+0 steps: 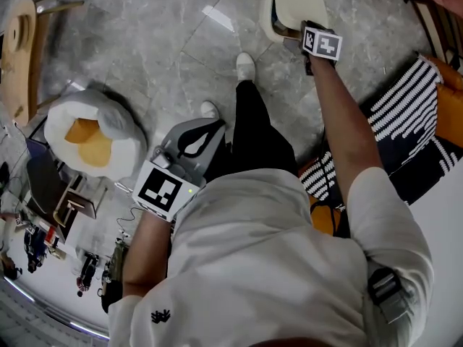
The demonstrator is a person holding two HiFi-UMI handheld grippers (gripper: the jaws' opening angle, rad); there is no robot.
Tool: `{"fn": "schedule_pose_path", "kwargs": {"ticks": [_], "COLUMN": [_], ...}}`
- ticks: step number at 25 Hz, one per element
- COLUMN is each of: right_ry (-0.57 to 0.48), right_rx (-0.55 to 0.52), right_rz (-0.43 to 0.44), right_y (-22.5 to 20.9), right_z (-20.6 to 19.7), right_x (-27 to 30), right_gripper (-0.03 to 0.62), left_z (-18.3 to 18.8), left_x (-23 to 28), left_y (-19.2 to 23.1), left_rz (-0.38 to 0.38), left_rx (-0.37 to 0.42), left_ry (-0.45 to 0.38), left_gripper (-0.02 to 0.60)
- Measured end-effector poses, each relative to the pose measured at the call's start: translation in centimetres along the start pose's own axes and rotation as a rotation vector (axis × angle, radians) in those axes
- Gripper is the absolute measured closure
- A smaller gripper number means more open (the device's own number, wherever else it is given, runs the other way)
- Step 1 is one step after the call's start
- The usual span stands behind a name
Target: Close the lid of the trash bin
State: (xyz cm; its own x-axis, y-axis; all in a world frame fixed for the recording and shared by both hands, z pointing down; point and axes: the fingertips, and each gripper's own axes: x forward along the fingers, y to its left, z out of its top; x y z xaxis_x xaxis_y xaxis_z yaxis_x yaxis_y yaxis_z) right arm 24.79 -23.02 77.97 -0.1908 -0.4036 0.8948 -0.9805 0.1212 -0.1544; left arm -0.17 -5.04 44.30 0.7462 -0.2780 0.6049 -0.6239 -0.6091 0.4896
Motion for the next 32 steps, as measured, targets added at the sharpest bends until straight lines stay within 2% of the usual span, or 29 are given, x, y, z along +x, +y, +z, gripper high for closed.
{"fn": "schedule_pose_path", "kwargs": {"ticks": [15,32], "right_ry": [0.087,0.173], "right_rx": [-0.011,-0.026], "right_rz": [0.013,0.039], "right_y": [-0.1,-0.7], "right_z": [-4.8,-8.2], "right_x": [3.5,7.6], "right_gripper": [0.548,0.553], "left_z": [-1.7,-2.2], "left_x": [1.5,3.6], "left_y": [0.9,3.7], "left_rz": [-0.006,-0.002], "left_rx": [-0.036,-0.072], "left_ry": [0.036,0.057], "left_gripper": [0.525,0.525]}}
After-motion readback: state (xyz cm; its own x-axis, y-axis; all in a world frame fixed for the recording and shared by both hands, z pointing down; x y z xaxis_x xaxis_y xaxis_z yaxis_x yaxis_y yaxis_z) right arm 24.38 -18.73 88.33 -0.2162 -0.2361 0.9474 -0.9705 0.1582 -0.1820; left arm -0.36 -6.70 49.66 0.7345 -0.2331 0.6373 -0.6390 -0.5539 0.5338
